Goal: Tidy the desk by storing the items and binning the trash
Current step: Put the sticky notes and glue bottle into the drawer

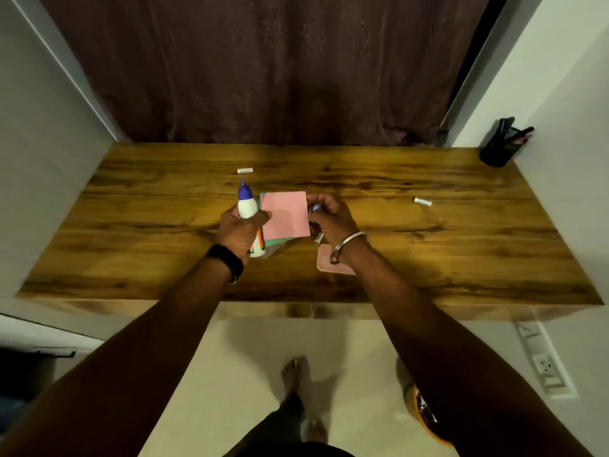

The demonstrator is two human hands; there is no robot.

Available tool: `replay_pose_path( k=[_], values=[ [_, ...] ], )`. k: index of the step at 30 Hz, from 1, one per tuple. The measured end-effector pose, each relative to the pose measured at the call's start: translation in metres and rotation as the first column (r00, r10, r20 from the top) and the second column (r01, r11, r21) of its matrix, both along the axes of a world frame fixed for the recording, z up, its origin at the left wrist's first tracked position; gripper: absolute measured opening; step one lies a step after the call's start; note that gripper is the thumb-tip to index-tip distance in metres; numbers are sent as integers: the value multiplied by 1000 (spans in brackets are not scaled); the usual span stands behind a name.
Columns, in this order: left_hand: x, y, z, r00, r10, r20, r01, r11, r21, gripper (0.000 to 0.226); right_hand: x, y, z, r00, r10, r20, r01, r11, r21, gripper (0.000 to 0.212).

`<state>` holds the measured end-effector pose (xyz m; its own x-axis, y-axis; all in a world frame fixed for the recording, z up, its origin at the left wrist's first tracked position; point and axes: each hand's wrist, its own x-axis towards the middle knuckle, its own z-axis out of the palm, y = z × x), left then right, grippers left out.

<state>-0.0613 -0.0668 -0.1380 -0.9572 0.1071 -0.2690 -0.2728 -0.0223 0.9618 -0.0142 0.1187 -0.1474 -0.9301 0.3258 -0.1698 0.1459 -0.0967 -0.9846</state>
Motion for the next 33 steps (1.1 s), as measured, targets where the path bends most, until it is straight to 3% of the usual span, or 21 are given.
replay_pose_path(
  k=[11,18,23,26,29,33],
  values=[
    [71,-83,-36,995,23,98,-15,996,-86,32,70,-76,-48,998,35,61,-33,999,-31,32],
    [83,-155,-79,967,-51,249,89,986,-143,56,97,-148,-86,992,2,127,16,990,-142,35],
    [88,-198,-87,977,-80,198,108,985,-136,25,109,-199,-108,983,-69,169,90,989,-121,42],
    [90,-217,-92,973,-112,204,141,980,-137,21,115,-221,-114,977,-102,189,134,976,-170,33],
    [92,-234,-104,966,-111,232,146,979,-140,22,120,-240,-122,948,-197,251,279,892,-354,31],
    [100,-250,-122,956,-89,280,135,979,-151,21,125,-250,-143,871,-280,403,488,585,-648,21]
  ],
)
